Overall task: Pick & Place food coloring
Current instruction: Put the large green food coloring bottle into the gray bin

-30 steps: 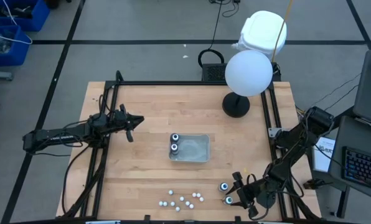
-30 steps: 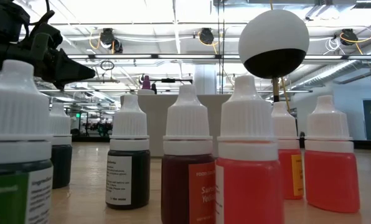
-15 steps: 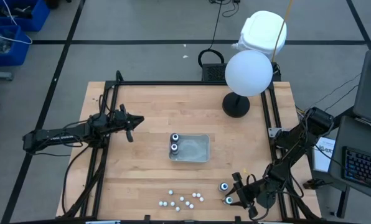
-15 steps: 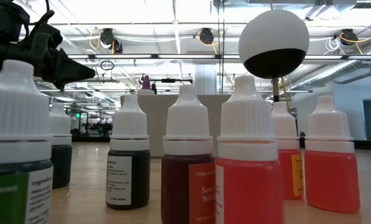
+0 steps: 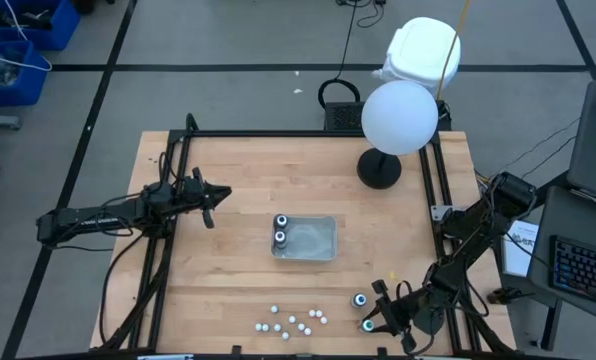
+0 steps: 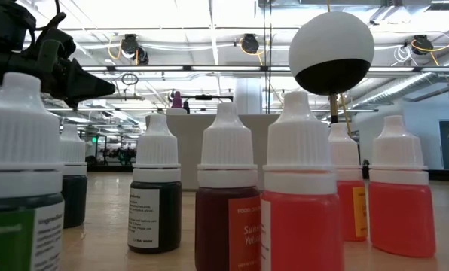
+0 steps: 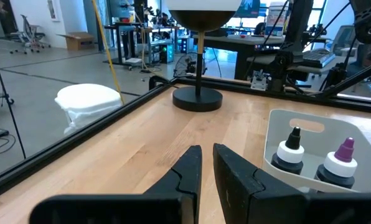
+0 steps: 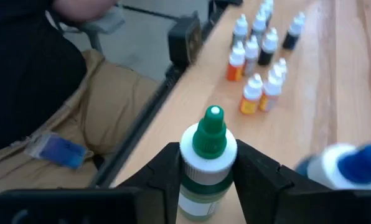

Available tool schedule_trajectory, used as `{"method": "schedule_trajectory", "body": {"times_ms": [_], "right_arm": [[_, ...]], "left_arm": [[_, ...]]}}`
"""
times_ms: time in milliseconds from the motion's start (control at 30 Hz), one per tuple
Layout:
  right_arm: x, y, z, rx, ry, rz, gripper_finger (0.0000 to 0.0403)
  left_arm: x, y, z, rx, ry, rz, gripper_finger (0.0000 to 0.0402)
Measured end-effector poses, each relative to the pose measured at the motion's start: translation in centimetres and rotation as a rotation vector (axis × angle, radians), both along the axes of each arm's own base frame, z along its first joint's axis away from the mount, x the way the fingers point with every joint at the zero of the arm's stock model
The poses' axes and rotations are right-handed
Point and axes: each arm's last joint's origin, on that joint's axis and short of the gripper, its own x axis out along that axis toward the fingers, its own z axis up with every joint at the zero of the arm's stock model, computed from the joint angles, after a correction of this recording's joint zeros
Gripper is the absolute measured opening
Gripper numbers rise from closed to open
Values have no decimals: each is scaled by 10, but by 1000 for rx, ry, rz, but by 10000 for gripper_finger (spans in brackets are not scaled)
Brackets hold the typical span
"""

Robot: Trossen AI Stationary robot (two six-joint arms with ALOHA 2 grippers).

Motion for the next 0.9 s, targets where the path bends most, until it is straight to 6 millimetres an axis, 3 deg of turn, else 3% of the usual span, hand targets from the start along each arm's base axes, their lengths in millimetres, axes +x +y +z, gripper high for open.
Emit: {"method": "schedule_trajectory", "body": {"times_ms": [200, 433, 900], "right_arm": [[0, 1, 14, 35, -68, 50, 107], [-9, -10, 49, 109, -132, 94, 114], [-28, -69, 110, 104, -244, 28, 113]], "left_arm": [[0, 0, 0, 0, 0, 0, 47], [0, 0, 0, -1, 1, 0, 47], [0, 0, -2, -7, 15, 1, 47]]}}
